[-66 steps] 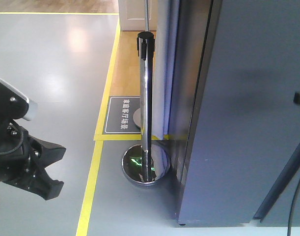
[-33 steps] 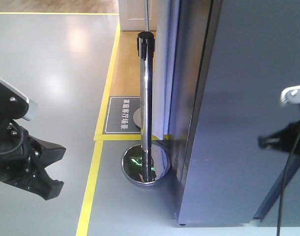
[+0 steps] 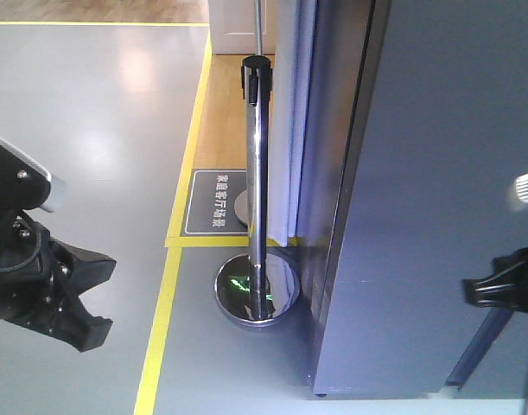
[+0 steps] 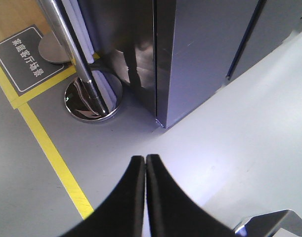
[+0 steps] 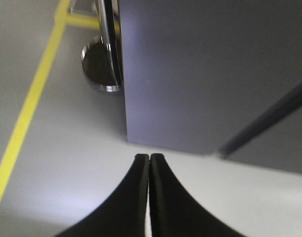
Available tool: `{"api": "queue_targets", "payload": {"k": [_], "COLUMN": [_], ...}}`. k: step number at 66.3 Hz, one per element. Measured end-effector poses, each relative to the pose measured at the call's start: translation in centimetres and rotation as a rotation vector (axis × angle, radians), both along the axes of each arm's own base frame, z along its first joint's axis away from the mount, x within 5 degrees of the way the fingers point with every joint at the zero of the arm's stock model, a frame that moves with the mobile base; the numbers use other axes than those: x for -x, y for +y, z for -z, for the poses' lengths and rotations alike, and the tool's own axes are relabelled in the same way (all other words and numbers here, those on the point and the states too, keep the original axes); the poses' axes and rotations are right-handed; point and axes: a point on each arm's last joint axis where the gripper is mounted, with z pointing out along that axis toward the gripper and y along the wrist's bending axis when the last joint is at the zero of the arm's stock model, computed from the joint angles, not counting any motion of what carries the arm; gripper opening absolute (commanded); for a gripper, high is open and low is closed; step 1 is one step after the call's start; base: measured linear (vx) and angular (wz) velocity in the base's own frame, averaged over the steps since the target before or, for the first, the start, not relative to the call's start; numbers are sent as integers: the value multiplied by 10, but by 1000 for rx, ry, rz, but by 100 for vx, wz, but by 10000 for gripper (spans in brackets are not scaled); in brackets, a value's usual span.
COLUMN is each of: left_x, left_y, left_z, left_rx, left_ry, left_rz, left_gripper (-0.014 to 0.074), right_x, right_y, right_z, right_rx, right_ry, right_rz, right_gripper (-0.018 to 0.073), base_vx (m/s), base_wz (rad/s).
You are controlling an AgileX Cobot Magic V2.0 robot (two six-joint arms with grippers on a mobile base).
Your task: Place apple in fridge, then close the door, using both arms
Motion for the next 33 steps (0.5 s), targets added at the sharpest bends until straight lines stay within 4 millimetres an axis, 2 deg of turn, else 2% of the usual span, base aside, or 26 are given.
{"api": "queue_targets", "payload": {"k": [8, 24, 33], "left_x": [0, 0, 0], "left_y": [0, 0, 0], "left_z": [0, 0, 0], "left_rx": [0, 0, 0], "left_ry": [0, 0, 0], "left_rz": [0, 0, 0], "left_gripper": [-6, -6, -6], "right_x": [23, 61, 86], "right_y": [-5, -18, -23], "right_z": [-17, -26, -35], "right_rx": [-5, 32, 15], "right_ry": [-81, -71, -141], "right_rz": [7, 75, 91], "right_gripper": [-2, -2, -2], "base_vx": [0, 0, 0], "base_wz": [0, 0, 0]}}
